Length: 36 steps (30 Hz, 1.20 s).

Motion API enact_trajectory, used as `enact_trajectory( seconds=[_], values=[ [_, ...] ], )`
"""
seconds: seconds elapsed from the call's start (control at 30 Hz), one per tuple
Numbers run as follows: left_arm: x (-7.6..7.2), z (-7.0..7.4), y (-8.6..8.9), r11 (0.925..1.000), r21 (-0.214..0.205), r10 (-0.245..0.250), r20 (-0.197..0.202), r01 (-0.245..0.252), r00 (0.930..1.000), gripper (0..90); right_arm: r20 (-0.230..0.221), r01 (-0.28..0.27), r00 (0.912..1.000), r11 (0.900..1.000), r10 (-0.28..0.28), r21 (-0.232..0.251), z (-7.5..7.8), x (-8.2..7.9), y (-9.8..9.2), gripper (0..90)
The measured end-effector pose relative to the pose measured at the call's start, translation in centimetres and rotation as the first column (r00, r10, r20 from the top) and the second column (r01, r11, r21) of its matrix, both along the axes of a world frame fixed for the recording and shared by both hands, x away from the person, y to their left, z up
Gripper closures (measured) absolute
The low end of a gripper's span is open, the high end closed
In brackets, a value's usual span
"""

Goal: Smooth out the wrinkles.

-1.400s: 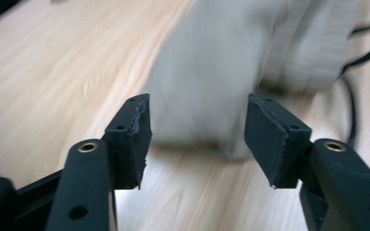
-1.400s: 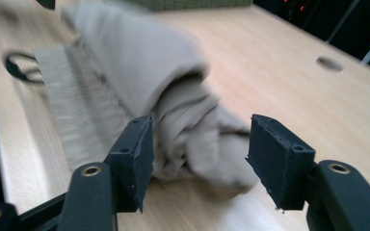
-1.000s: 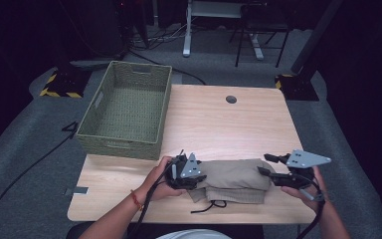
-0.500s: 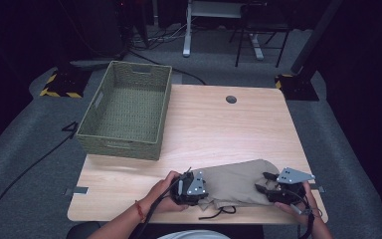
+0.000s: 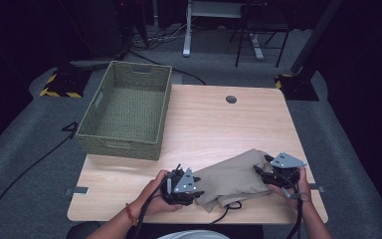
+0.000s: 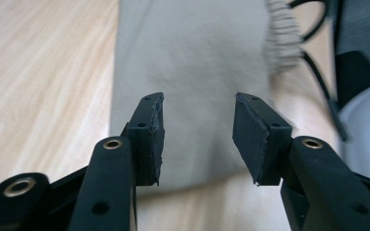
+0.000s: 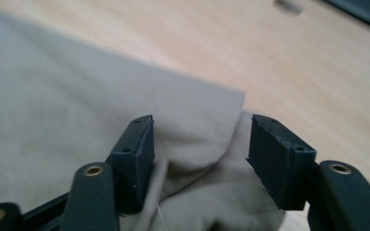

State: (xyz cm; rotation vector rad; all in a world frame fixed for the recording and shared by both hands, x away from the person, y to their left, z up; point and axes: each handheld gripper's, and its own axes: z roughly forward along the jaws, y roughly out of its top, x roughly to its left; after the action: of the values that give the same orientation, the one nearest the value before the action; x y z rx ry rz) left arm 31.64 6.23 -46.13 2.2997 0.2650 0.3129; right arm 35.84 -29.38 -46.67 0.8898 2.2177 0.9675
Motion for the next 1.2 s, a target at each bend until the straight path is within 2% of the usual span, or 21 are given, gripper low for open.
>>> enact_trajectory(
  seconds=[0.07,0.13,0.2,0.23,0.3,0.33,0.4,0.47,0.57,0.6,0.7,0.77,0.8,0.87,0.93,0.97,1.0,1.07,1.13,1.17,1.2],
  values=[
    [0.4,-0.7,-1.1,0.9995,0.032,0.008,-0.011,-0.007,0.9999,56.7,0.014,-0.025,0.9996,0.999,0.025,0.035,0.8,-0.8,0.1,43.7],
    [0.7,-1.5,-2.2,0.9984,0.041,-0.036,-0.041,0.038,0.9985,60.4,0.028,-0.053,0.9983,0.9975,0.052,0.047,1.1,-1.8,0.6,44.0],
    [0.7,-2.0,-2.8,0.997,0.062,-0.043,-0.042,0.046,0.9982,61.5,0.025,-0.087,0.996,0.9946,0.086,0.056,1.1,-2.3,1.0,43.8],
    [0.6,-2.6,-3.4,0.9952,0.083,-0.048,-0.055,0.052,0.9974,64.0,0.021,-0.164,0.9865,0.9843,0.163,0.066,1.0,-3.4,1.8,44.4],
    [0.7,-3.0,-3.4,0.9967,0.059,-0.05,-0.081,0.055,0.9954,66.3,-0.013,-0.21,0.9772,0.9741,0.212,0.083,0.6,-3.9,2.3,47.1],
    [0.8,-3.2,-3.3,0.9973,0.053,-0.047,-0.093,0.052,0.9946,67.5,-0.022,-0.221,0.9746,0.9732,0.223,0.063,0.2,-4.1,2.5,48.0],
    [0.7,-3.6,-3.2,0.9983,0.028,-0.048,-0.092,0.051,0.9946,69.6,-0.034,-0.21,0.977,0.9775,0.211,0.016,-0.8,-4.0,2.6,48.4],
    [0.6,-3.7,-3.1,0.9987,0.014,-0.047,-0.098,0.049,0.9941,71.3,-0.039,-0.187,0.9813,0.9813,0.189,0.046,-1.2,-3.6,1.8,48.9],
    [0.5,-3.9,-3.1,0.9988,-0.001,-0.048,-0.097,0.049,0.9941,73.1,0.0,-0.076,0.9971,0.9966,0.076,0.033,-1.2,-2.7,0.0,47.6],
    [0.5,-4.0,-3.2,0.999,-0.008,-0.046,-0.101,0.045,0.9938,73.5,-0.009,-0.043,0.999,0.9981,0.043,0.045,-1.4,-2.3,-0.6,47.6],
    [0.2,-4.0,-3.4,0.9987,-0.005,-0.05,-0.093,0.05,0.9944,74.2,-0.026,-0.019,0.9994,0.9974,0.021,0.07,-1.6,-1.9,-1.4,47.5],
    [0.0,-3.9,-3.7,0.9985,0.004,-0.053,-0.074,0.054,0.9958,74.3,-0.011,0.017,0.9998,0.9985,-0.016,0.053,-1.5,-1.5,-1.9,47.7],
    [-0.1,-3.9,-3.7,0.9987,0.002,-0.051,-0.073,0.051,0.996,74.3,0.005,0.069,0.9976,0.9964,-0.07,0.05,-1.4,-1.1,-2.4,46.7],
    [-0.2,-3.9,-3.7,0.9988,0.006,-0.048,-0.069,0.049,0.9964,74.2,-0.009,0.095,0.9955,0.9933,-0.094,0.066,-1.4,-0.7,-2.9,46.9],
    [-0.4,-3.7,-3.6,0.9984,0.019,-0.051,-0.068,0.053,0.9964,74.2,0.021,0.135,0.9906,0.9905,-0.135,0.027,-1.4,-0.4,-2.9,53.8],
    [-0.5,-3.8,-3.6,0.9986,0.014,-0.05,-0.071,0.051,0.9962,74.0,0.05,0.175,0.9834,0.9845,-0.175,-0.004,-1.3,-0.3,-3.1,50.8],
    [-0.7,-3.8,-3.5,0.999,0.014,-0.04,-0.071,0.042,0.9967,73.0,0.048,0.2,0.9787,0.9798,-0.2,0.004,-1.1,-0.1,-3.3,50.6],
    [-1.0,-3.7,-3.4,0.9995,0.006,-0.032,-0.076,0.032,0.9966,66.3,0.023,0.209,0.9774,0.9764,-0.21,0.056,-0.8,0.1,-3.7,50.0],
    [-1.1,-3.5,-3.3,0.9986,0.008,-0.051,-0.089,0.052,0.9947,59.1,0.038,0.213,0.9757,0.9756,-0.216,0.05,-0.5,-0.1,-3.5,50.0],
    [-1.7,-3.1,-3.2,0.9972,0.025,-0.069,-0.07,0.071,0.9951,54.9,0.091,0.175,0.9799,0.9839,-0.178,0.038,0.5,-0.9,-2.6,48.2],
    [-1.7,-3.1,-3.2,0.9972,0.025,-0.069,-0.07,0.071,0.9951,51.0,0.099,0.155,0.9823,0.987,-0.159,0.043,1.0,-1.2,-2.2,47.3]
  ],
)
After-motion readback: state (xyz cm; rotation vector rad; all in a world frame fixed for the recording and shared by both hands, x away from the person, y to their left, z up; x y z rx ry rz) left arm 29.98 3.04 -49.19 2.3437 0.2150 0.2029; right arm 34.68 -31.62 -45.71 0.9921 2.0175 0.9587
